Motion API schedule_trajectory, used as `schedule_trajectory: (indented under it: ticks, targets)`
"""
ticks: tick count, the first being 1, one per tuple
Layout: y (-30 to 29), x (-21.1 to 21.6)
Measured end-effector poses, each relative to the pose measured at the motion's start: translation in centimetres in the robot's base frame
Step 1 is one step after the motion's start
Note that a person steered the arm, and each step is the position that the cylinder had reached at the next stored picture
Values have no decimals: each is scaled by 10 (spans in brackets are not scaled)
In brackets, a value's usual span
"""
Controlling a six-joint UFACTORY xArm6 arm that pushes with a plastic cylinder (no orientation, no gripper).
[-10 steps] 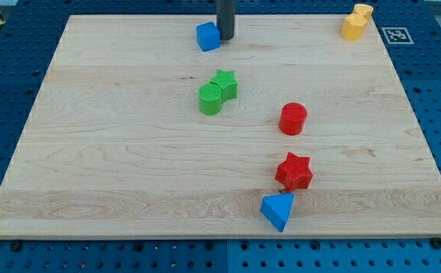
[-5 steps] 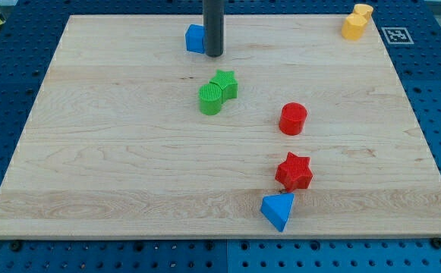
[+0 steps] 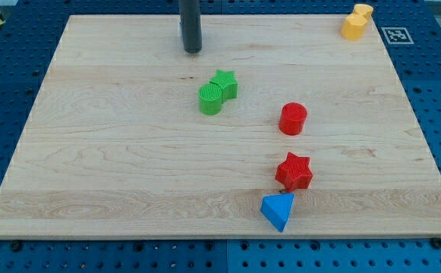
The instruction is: Push blue cube towards top center of the board
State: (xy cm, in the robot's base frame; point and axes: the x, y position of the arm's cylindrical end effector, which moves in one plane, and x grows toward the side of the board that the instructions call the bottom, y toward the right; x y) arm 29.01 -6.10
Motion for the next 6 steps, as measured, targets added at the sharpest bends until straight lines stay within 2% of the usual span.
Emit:
schedule_trajectory:
  ticks: [1, 3, 6]
  targets:
    - [-22, 1]
    - [-29, -37]
    - [-24, -16]
